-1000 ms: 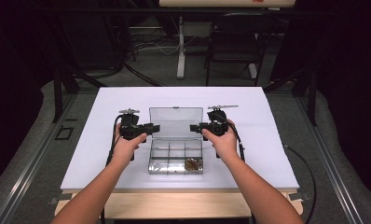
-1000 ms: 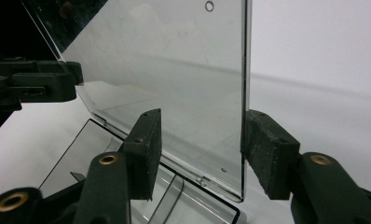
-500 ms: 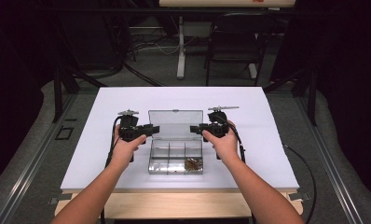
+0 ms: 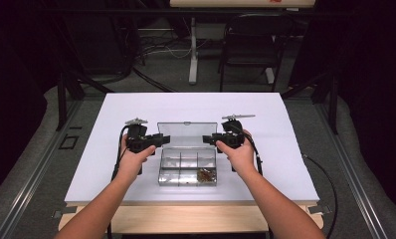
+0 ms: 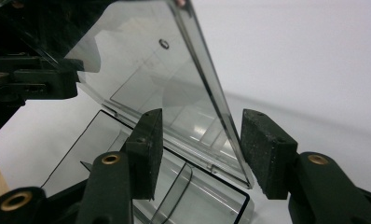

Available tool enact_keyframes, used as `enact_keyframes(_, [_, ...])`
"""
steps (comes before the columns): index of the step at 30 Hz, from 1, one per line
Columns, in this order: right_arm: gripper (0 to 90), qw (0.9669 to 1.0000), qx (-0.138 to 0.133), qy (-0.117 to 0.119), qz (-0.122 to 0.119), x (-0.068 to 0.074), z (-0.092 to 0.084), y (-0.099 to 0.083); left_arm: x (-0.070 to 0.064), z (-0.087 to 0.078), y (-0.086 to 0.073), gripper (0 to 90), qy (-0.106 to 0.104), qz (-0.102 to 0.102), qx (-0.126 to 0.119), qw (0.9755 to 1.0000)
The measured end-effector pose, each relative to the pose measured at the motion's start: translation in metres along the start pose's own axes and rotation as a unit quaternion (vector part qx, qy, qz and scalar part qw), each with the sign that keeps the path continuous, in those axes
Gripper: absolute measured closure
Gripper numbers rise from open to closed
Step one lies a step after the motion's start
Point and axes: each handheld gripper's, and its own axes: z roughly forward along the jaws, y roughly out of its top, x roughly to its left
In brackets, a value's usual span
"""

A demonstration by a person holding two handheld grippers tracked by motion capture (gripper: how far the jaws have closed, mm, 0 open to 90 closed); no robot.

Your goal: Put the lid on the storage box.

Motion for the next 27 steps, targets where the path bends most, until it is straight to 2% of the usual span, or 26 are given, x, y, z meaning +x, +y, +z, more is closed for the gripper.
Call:
enact_keyframes(8, [48.9, 1.0000, -0.002, 0.002, -0.007, 0.002, -0.002, -0.003, -0.004, -0.004, -0.001, 55.8, 0.004, 0.015, 0.000, 0.9999])
enact_keyframes(27, [45.6, 0.9983, -0.009, -0.012, -0.056, 0.012, -0.012, -0.018, -0.017, -0.029, -0.012, 54.6, -0.005, 0.045, -0.025, 0.9986])
